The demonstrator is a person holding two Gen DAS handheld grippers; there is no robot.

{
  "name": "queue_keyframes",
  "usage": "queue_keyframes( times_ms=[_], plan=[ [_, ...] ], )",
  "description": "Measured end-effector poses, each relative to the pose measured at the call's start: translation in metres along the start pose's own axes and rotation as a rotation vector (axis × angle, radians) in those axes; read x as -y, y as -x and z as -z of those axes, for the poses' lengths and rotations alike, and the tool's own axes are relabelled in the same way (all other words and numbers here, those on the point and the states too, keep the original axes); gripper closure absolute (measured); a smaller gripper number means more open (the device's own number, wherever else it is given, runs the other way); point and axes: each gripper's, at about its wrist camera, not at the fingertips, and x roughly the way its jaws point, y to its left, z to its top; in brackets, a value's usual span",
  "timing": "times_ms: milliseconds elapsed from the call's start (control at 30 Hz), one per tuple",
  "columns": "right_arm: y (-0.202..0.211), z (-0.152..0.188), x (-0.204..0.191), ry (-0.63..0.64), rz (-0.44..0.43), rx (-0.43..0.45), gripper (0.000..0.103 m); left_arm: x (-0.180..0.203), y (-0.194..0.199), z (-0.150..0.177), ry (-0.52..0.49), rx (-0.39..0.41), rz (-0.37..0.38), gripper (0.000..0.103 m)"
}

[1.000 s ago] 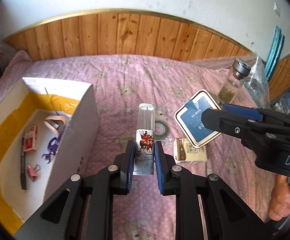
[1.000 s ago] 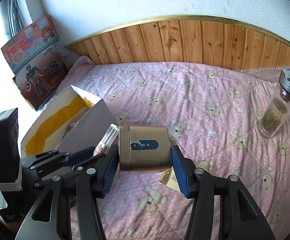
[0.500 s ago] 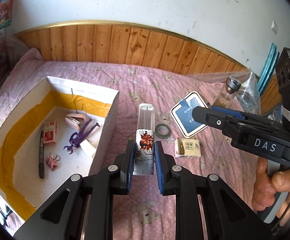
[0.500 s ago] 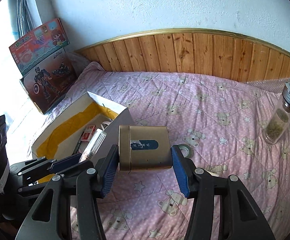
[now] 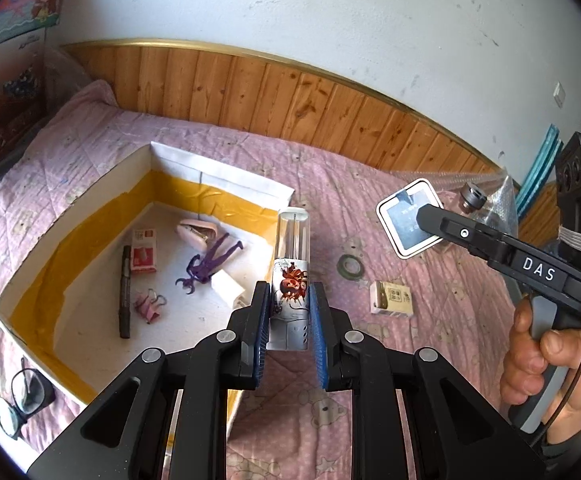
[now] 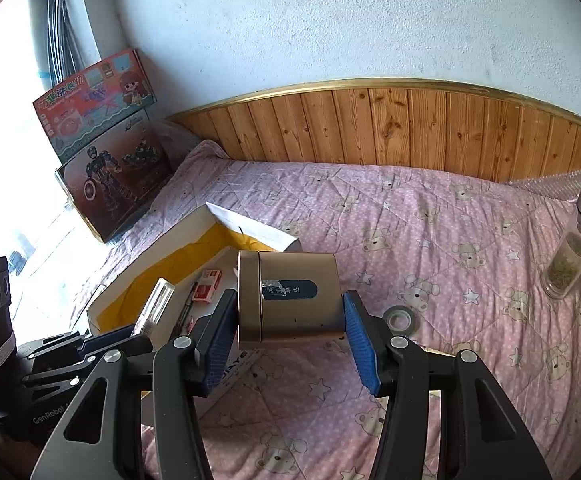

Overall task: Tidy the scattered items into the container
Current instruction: 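Carry the clear tube and gold tin over the cardboard box with both grippers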

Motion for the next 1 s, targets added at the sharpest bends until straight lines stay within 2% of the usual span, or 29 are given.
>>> queue_keyframes(
  times_ms=[400, 700, 1000],
  plan=[
    [0.003, 0.001, -0.028, 0.081, -0.003, 0.036, 0.049, -0.044, 0.010, -0.009, 0.067, 0.038, -0.014, 0.084],
    [-0.005, 0.002, -0.043, 0.107, -0.021, 0.045, 0.049, -0.078, 0.004, -0.005, 0.122, 0.007, -0.042, 0.084],
    [-0.021, 0.009, -0.069, 0.140, -0.048, 0.028, 0.049, -0.094, 0.001, -0.004, 0.165, -0.016, -0.045, 0.084]
  ],
)
